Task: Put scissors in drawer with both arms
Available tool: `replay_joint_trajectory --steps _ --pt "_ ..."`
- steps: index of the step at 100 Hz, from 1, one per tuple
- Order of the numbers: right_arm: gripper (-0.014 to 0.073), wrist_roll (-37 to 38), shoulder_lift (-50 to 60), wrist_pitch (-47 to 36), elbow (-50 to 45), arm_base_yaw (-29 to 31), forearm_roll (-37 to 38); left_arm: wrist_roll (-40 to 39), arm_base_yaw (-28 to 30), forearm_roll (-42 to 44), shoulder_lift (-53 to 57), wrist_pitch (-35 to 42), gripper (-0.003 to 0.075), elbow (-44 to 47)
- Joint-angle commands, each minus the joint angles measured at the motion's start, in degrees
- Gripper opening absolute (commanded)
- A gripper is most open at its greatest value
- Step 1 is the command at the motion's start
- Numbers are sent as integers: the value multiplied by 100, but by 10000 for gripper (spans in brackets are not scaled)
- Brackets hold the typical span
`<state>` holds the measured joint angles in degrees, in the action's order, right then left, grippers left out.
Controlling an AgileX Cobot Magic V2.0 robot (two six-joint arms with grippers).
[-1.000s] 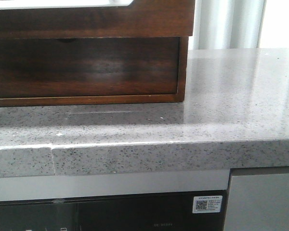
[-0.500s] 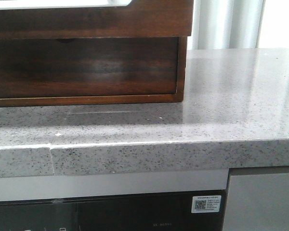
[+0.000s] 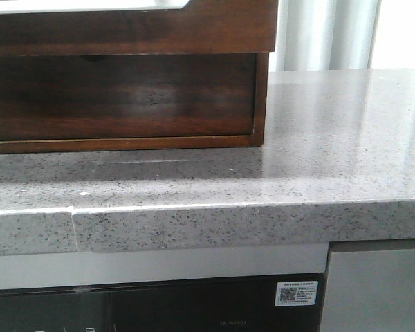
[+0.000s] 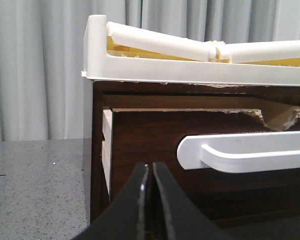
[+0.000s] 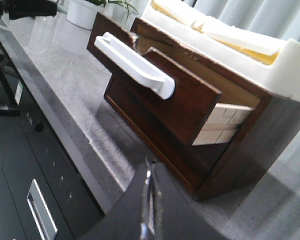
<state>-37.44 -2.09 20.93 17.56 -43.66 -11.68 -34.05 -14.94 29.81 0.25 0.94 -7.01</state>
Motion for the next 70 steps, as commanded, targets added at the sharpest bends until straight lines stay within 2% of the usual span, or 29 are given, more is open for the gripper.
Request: replay_joint_trajectory --steps 1,70 --pt "-66 16 -34 -375 64 7 -40 -47 6 -78 3 364 -19 -156" --pt "-66 16 -34 -266 -2 7 -40 -47 6 -78 3 368 -19 -107"
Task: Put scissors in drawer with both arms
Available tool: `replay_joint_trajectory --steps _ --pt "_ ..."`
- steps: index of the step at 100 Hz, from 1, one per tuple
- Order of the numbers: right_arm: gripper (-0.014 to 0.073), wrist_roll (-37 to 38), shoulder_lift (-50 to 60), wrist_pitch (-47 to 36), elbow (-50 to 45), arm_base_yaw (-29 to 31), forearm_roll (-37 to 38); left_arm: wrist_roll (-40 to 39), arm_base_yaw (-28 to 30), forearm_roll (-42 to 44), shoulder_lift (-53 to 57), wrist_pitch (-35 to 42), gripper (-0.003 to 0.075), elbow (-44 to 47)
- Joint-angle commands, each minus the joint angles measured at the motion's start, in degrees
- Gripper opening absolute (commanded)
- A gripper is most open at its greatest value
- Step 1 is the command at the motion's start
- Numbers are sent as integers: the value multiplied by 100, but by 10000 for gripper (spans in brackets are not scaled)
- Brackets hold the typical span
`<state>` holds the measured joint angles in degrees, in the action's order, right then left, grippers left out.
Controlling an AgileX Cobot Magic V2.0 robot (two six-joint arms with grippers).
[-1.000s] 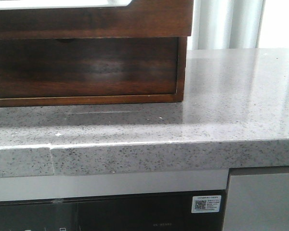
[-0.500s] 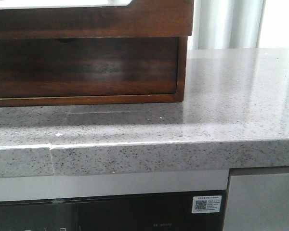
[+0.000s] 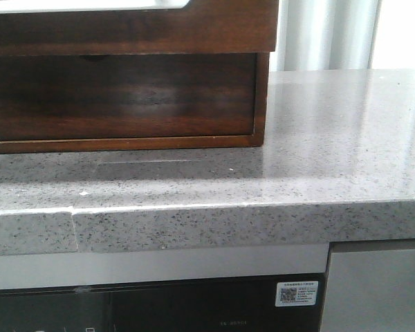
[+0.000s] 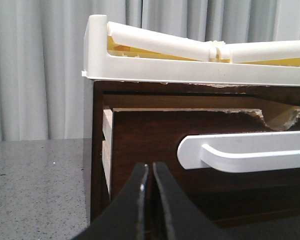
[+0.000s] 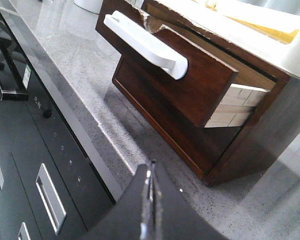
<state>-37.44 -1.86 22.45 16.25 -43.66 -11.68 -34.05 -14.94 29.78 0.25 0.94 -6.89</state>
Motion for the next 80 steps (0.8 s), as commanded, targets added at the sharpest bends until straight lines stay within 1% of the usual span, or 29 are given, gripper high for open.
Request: replay_joint_trajectory --steps 1,7,15,21,28,31,38,45,56,73,80 --pt "-66 16 -57 -418 130 7 -40 -47 6 -75 3 368 -19 -121" --pt "-66 16 -57 -418 130 7 -40 -47 6 -236 3 368 -20 -121" --pt "-66 16 -57 -418 130 7 -40 -31 6 -942 3 343 -19 -121" --pt "-66 16 -57 -418 130 7 -40 303 6 -1172 3 264 -20 -121" --pt "-66 16 -57 -418 130 7 -40 1182 6 -1633 3 196 -20 -121" --pt "-66 16 -57 -418 130 7 -40 1756 6 -2018 3 138 -20 -121" --pt "-66 16 -57 -418 130 7 -40 2785 25 -2884 3 52 -19 -121" --pt "-66 16 -57 -418 130 7 -40 3323 74 -3437 3 -134 -19 -121" --pt "-66 16 -57 -418 130 7 -40 3347 265 -3434 3 -416 -19 -52" --pt "-66 16 -57 -418 130 7 -40 3347 846 -3392 3 -400 -19 315" --pt "-66 16 -57 -418 130 7 -40 3347 1089 -3185 16 -400 -19 457"
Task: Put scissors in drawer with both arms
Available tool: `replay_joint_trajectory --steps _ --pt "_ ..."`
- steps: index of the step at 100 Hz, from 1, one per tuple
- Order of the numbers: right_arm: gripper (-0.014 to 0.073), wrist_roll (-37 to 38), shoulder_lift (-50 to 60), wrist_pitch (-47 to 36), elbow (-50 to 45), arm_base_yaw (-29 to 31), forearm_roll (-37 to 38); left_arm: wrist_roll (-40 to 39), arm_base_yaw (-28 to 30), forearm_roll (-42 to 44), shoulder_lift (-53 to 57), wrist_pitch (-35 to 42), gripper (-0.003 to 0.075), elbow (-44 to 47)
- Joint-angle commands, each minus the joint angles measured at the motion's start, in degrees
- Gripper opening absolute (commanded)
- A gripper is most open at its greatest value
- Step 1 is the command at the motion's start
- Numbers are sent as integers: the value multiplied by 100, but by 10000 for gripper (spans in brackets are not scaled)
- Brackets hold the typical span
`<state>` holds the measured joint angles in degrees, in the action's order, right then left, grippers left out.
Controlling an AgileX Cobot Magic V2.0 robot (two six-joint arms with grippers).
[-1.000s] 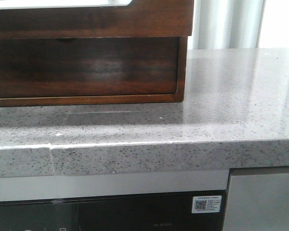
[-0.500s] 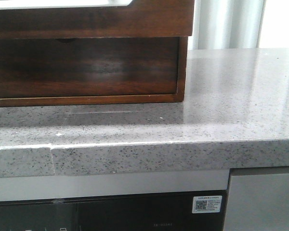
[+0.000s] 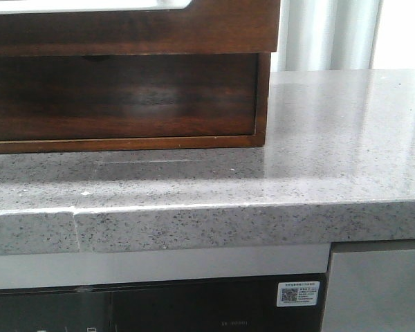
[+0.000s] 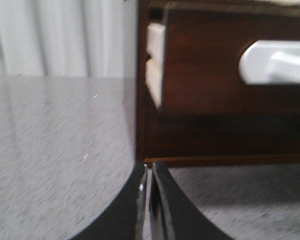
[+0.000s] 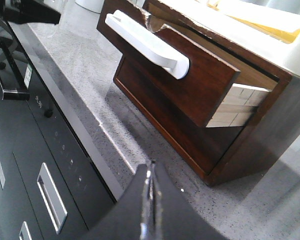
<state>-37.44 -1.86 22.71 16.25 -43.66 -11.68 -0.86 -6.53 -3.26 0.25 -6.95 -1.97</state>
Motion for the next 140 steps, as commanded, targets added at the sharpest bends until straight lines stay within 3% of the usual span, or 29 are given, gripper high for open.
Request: replay_joint_trajectory --steps 1,17,53,140 --pt "-66 16 -57 -444 130 7 -40 27 271 144 17 389 -19 -6" --pt "-66 16 -57 -444 130 7 -40 27 692 246 203 447 -19 290" --pt "-66 16 -57 -440 130 7 -40 27 845 246 203 -856 -19 290" --pt "-66 16 -57 -440 130 7 -40 27 845 246 192 -858 -20 290"
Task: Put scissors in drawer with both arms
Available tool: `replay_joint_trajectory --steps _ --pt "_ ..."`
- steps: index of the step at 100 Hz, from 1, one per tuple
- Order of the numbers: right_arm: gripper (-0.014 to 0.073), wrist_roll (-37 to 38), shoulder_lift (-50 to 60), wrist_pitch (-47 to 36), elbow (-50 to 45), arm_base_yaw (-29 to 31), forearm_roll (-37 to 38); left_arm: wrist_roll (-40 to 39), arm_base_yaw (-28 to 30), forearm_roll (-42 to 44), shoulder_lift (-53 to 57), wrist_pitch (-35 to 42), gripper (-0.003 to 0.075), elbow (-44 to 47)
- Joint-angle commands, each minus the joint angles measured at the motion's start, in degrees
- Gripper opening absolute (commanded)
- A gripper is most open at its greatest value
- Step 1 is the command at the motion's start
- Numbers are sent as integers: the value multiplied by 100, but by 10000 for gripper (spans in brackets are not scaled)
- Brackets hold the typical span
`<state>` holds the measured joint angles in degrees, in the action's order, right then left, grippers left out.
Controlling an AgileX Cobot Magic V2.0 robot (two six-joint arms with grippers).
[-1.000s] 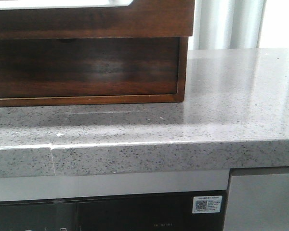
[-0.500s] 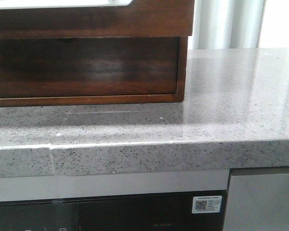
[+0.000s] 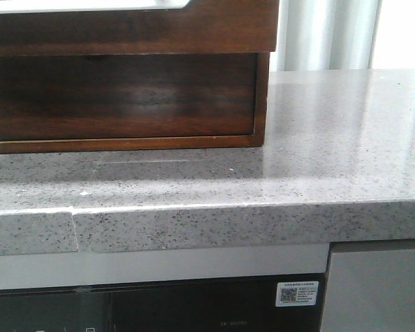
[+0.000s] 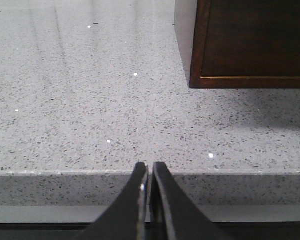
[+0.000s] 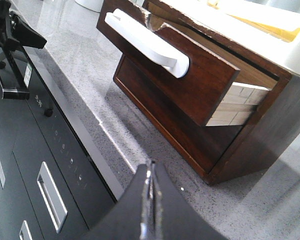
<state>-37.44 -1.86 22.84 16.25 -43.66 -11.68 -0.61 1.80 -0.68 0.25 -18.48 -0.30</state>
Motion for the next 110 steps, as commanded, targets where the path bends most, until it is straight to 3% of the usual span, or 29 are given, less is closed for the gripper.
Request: replay_joint_trajectory --steps 1,35,53,60,77,86,96,110 --pt "-66 16 -57 -453 130 7 -40 2 11 -12 192 295 -20 123" --pt "-66 16 -57 -453 130 7 320 2 11 -12 192 295 -20 123" --pt "-66 124 -57 -521 27 137 975 2 11 -12 192 295 -20 123" --pt "-66 777 -57 -581 -53 358 1168 2 11 -12 192 295 -19 123" --pt "-66 3201 -57 -754 -374 1070 2062 2 11 -12 192 295 -20 123" --pt "-66 4041 -57 -782 -551 1475 2412 2 11 -12 192 295 -19 123" --pt "-66 4488 -57 -848 -744 1903 2450 2 11 -12 192 295 -20 123" --pt "-66 4508 -57 -922 -1014 2559 2450 2 11 -12 192 295 -20 123"
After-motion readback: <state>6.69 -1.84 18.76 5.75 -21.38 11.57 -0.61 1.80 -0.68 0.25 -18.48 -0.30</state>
